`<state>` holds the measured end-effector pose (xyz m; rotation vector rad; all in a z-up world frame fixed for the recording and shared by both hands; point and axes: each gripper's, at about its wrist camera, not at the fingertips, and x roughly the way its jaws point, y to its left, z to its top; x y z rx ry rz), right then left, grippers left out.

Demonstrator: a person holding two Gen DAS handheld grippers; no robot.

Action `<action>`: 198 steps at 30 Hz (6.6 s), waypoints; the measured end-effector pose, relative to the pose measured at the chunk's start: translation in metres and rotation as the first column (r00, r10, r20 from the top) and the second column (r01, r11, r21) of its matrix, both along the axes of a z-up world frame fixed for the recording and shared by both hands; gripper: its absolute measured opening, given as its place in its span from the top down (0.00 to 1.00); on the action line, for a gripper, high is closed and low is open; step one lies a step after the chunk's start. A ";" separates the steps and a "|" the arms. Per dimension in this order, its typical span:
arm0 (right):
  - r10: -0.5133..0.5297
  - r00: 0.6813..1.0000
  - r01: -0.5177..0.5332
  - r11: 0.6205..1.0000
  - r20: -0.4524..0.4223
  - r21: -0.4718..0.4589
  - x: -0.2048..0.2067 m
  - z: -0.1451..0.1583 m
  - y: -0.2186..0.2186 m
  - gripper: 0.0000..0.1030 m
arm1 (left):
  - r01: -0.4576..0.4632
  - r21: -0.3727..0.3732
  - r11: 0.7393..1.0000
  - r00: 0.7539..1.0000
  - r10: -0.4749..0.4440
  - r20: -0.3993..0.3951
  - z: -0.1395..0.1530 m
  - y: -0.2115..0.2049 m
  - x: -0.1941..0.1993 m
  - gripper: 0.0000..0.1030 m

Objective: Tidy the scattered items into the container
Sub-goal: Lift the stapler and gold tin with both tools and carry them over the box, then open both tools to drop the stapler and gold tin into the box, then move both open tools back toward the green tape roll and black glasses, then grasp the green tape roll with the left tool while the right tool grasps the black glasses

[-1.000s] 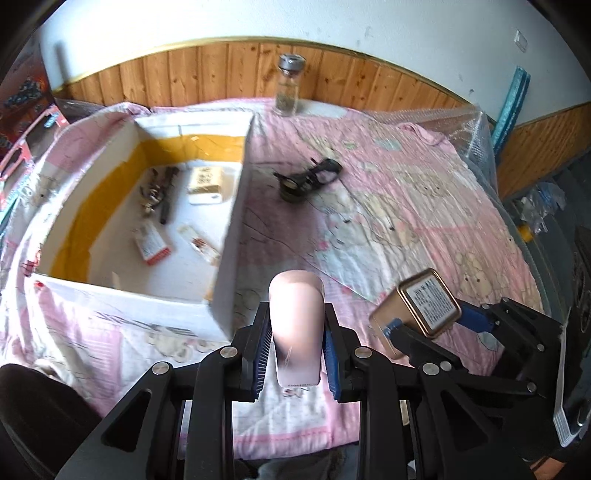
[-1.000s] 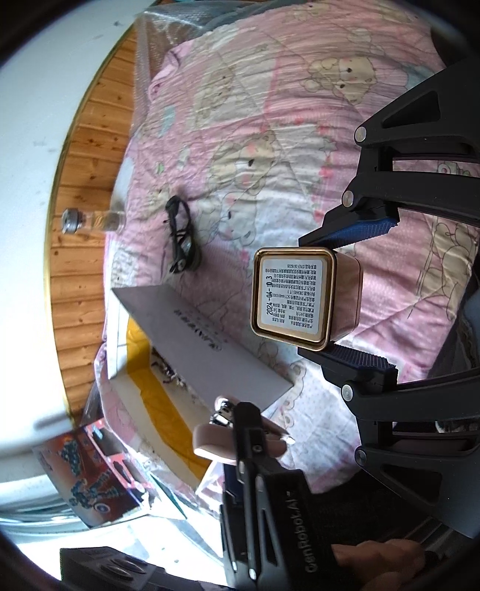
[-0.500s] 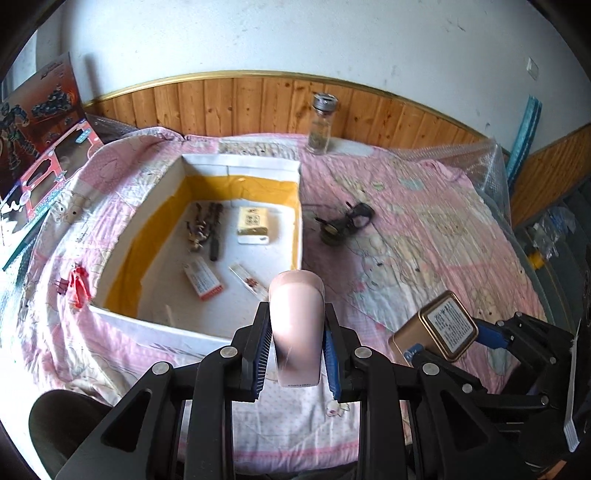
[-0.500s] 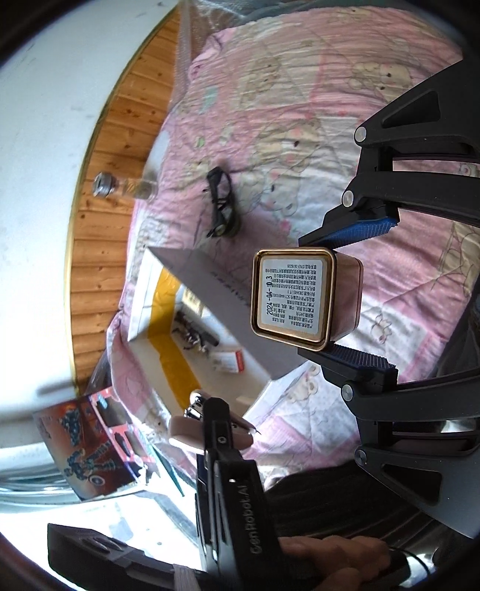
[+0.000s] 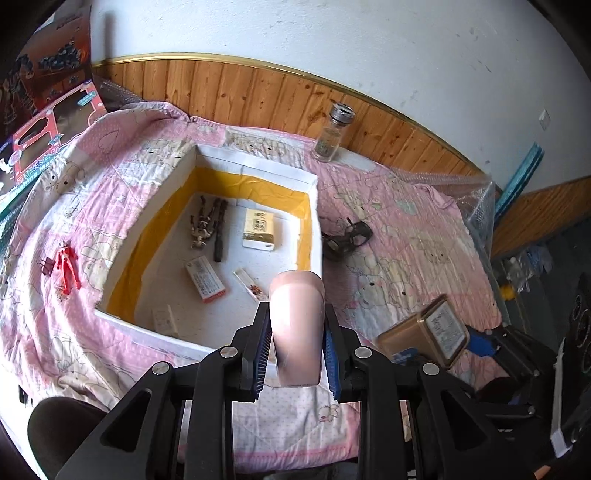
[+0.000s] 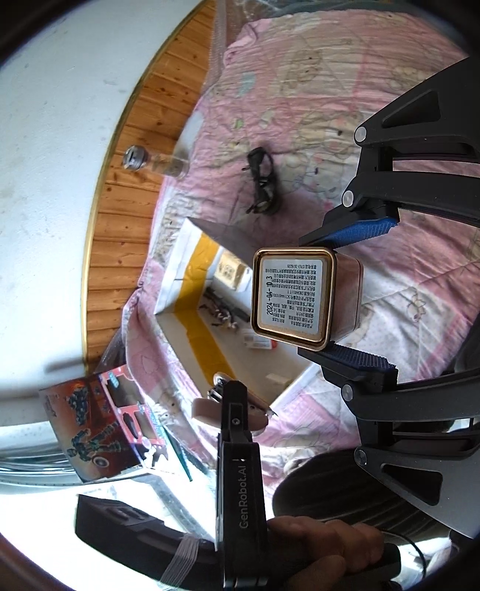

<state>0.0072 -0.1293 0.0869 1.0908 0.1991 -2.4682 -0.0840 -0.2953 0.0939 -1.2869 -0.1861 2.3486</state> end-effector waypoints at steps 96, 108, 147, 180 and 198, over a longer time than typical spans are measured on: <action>0.306 0.851 -0.465 0.818 0.428 0.340 -0.220 -0.140 -0.107 0.48 | -0.053 0.033 0.998 0.928 0.037 0.370 -0.126 -0.003 -0.105 0.57; 0.269 0.907 -0.342 0.920 0.323 0.193 -0.212 -0.091 -0.081 0.48 | -0.078 0.062 0.995 0.952 0.056 0.300 -0.094 -0.021 -0.089 0.57; -0.339 0.790 0.491 0.849 0.511 -0.196 -0.300 -0.195 0.165 0.47 | 0.174 0.000 0.985 0.978 -0.172 0.121 -0.057 0.160 -0.068 0.57; -0.269 0.886 0.370 0.901 0.379 -0.225 -0.261 -0.195 0.260 0.44 | 0.168 -0.276 0.946 0.982 -0.135 0.134 -0.188 0.255 -0.168 0.84; -0.303 0.875 0.407 0.883 0.378 -0.233 -0.273 -0.210 0.241 0.45 | 0.197 -0.235 0.952 0.973 -0.161 0.162 -0.193 0.252 -0.169 0.84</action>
